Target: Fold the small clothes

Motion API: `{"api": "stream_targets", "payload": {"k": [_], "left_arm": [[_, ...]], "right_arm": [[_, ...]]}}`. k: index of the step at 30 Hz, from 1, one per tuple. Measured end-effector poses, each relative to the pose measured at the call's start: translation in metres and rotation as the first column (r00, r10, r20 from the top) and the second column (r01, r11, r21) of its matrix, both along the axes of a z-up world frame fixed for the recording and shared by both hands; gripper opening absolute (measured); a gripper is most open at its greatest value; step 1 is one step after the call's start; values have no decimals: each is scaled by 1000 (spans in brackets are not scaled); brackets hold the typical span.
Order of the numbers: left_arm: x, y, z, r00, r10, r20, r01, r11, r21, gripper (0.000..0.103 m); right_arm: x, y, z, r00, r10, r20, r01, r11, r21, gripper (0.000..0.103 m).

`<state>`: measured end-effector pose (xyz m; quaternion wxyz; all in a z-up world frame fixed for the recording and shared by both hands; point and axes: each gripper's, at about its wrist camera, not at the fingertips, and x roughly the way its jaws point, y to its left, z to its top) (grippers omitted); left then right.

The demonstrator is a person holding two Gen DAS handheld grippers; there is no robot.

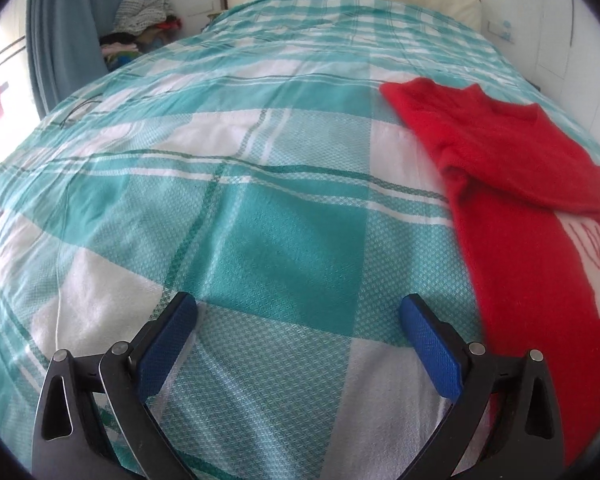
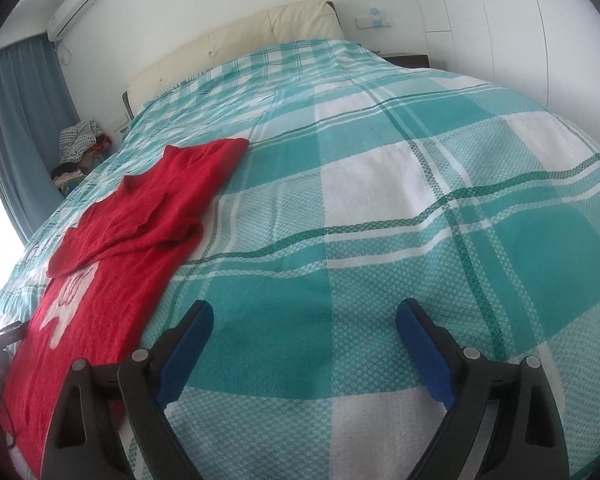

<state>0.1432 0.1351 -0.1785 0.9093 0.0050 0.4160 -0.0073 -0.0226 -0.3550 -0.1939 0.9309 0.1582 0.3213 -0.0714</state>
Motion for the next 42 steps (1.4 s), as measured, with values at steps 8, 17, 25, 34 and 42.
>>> {"api": "stream_targets", "payload": {"k": [8,17,25,34,42], "left_arm": [[-6,2,2,999,0,36,1,999,-34,102],[-18,17,11,994,19,106,-6,992,-124,102],[-35,14,43,981,7,195,13,995,-102,102],[-106,12,143,908,-29,417,30,1000,4,102],[-55,-30,58,971,-76,225,62,996,71,102]], "right_arm": [[0,4,1,1000,-5,12,6,1000,-19,94],[-11,5,7,998,-24,64,26,999,-26,94],[-16,6,10,996,-36,76,39,998,-42,97],[-13,13,11,997,-59,42,63,993,-103,97],[-9,29,11,997,-74,0,73,974,-215,97]]}}
